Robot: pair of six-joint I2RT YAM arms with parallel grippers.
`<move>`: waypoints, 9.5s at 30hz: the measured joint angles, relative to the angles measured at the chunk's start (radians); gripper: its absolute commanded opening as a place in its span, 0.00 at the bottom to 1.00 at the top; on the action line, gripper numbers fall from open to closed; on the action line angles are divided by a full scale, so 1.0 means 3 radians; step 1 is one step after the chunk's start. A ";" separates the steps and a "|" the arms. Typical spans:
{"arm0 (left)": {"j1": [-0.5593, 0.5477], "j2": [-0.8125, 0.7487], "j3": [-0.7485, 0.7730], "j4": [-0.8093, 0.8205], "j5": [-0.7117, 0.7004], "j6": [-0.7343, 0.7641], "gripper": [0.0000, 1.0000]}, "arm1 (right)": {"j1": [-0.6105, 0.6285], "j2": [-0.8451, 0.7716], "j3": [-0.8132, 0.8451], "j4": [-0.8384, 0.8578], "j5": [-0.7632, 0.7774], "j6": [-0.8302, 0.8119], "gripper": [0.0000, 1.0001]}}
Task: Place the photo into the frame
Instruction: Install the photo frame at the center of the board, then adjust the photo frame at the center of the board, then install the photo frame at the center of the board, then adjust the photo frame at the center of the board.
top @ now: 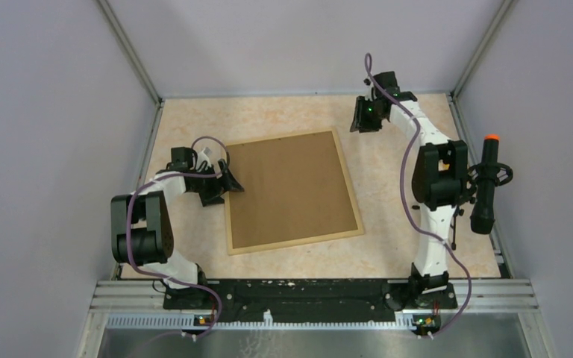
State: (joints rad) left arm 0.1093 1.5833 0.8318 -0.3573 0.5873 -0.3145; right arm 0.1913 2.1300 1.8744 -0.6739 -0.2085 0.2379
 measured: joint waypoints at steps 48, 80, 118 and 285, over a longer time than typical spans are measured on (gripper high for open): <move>0.0001 0.0003 0.0000 0.0001 0.0011 -0.0001 0.97 | 0.0187 0.0757 0.0257 0.0106 -0.0333 -0.0070 0.27; 0.0207 -0.0546 -0.0169 -0.0121 -0.0374 -0.0235 0.99 | 0.1087 -0.0001 0.0379 -0.0818 0.1605 -0.0299 0.84; -0.2639 -0.1995 -0.0544 -0.0563 -0.1439 -0.1675 0.98 | 0.0781 -0.0050 -0.0038 -0.0043 0.0289 0.0242 0.68; -0.0562 0.0768 0.0833 0.0425 -0.0065 -0.0153 0.99 | 0.0151 -0.2300 -0.3730 0.0800 0.0042 0.1055 0.63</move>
State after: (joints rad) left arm -0.0593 1.8137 1.0817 -0.2298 0.5678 -0.3603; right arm 0.2367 1.4399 0.7555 -0.4339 -0.1959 0.5545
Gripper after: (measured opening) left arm 0.987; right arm 0.646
